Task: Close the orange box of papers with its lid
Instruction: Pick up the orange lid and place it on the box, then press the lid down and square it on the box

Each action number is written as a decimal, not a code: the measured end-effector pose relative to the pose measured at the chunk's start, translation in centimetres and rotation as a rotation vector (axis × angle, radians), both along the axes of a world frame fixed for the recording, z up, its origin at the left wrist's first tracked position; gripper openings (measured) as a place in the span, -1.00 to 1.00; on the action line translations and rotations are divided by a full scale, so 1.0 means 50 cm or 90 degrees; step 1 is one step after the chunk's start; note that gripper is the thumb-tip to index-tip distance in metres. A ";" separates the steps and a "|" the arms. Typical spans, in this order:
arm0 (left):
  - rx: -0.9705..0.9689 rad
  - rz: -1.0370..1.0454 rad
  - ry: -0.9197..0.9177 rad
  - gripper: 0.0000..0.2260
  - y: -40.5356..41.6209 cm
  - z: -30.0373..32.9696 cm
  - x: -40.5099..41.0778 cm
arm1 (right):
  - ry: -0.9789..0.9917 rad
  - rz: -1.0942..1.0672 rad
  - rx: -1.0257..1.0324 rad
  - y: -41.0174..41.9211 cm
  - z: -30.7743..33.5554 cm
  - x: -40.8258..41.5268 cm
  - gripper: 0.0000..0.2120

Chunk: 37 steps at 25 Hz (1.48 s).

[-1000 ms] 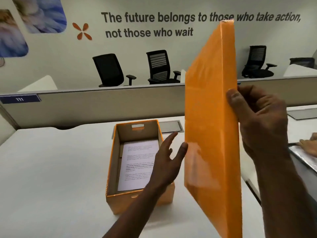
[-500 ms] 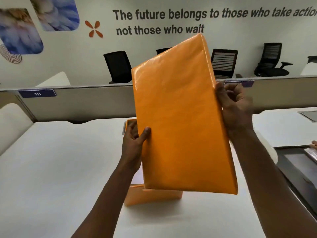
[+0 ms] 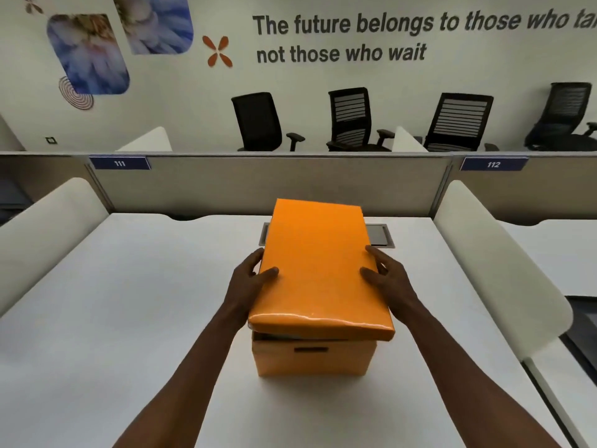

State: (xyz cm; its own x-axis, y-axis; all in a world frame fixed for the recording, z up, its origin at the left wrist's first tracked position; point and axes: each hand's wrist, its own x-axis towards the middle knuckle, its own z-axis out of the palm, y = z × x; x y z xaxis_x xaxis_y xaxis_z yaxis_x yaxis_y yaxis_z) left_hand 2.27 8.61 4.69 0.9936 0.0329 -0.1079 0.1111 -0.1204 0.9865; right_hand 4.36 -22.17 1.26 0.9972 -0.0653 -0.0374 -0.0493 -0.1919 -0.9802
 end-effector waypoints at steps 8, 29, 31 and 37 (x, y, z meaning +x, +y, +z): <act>-0.003 0.030 0.050 -0.16 -0.012 -0.060 -0.033 | 0.045 0.014 -0.045 0.033 -0.072 0.015 -0.43; 0.020 0.013 0.092 -0.38 0.015 -0.150 0.017 | 0.083 0.027 -0.204 0.058 -0.083 0.039 -0.37; 0.048 0.037 0.084 -0.38 0.015 -0.144 0.029 | 0.081 0.008 -0.203 0.059 -0.079 0.047 -0.34; 0.144 -0.004 0.040 -0.34 0.015 -0.098 0.132 | 0.091 0.011 -0.231 0.064 -0.041 0.114 -0.33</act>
